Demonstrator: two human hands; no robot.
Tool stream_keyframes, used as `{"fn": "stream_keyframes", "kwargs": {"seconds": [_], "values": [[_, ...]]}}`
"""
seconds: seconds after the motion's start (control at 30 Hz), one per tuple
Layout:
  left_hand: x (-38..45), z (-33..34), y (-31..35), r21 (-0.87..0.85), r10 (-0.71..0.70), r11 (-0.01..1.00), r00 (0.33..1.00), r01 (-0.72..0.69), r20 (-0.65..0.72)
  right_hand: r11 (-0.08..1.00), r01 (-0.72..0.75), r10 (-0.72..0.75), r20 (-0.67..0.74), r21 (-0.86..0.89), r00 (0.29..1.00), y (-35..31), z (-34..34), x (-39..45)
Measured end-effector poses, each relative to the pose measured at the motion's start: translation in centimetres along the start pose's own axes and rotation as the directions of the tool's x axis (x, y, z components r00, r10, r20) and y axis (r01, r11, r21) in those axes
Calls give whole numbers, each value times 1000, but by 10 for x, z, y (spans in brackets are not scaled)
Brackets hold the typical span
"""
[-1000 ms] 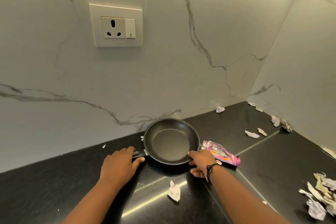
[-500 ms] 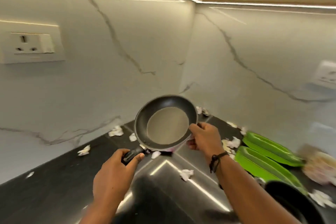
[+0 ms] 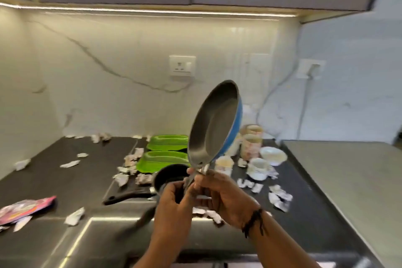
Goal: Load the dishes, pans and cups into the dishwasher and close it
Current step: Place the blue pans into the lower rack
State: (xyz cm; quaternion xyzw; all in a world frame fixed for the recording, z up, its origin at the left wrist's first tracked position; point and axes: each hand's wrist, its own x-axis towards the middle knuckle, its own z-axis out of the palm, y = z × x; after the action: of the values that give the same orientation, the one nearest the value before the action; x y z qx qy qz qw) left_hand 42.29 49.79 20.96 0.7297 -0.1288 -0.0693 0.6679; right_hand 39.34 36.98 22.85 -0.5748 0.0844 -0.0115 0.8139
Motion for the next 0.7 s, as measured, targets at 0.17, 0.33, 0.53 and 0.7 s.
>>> {"fn": "stream_keyframes", "kwargs": {"seconds": [0.17,0.33,0.53,0.7], "values": [[-92,143,-1,-91,61,995,967,-40,247,989,123,-95,-291,80,952,-5,-98,-104],[-201,252,26,-149,-134,952,804,266,580,985,170,-155,-485,-12,861,-13,-217,-249],[-176,364,52,-91,-396,725,521,683,756,983,-9,-128,-725,-181,677,-27,-316,-413],[-157,473,82,60,-305,666,198,743,932,910,-278,-157,-875,-309,458,-8,-356,-492]]}}
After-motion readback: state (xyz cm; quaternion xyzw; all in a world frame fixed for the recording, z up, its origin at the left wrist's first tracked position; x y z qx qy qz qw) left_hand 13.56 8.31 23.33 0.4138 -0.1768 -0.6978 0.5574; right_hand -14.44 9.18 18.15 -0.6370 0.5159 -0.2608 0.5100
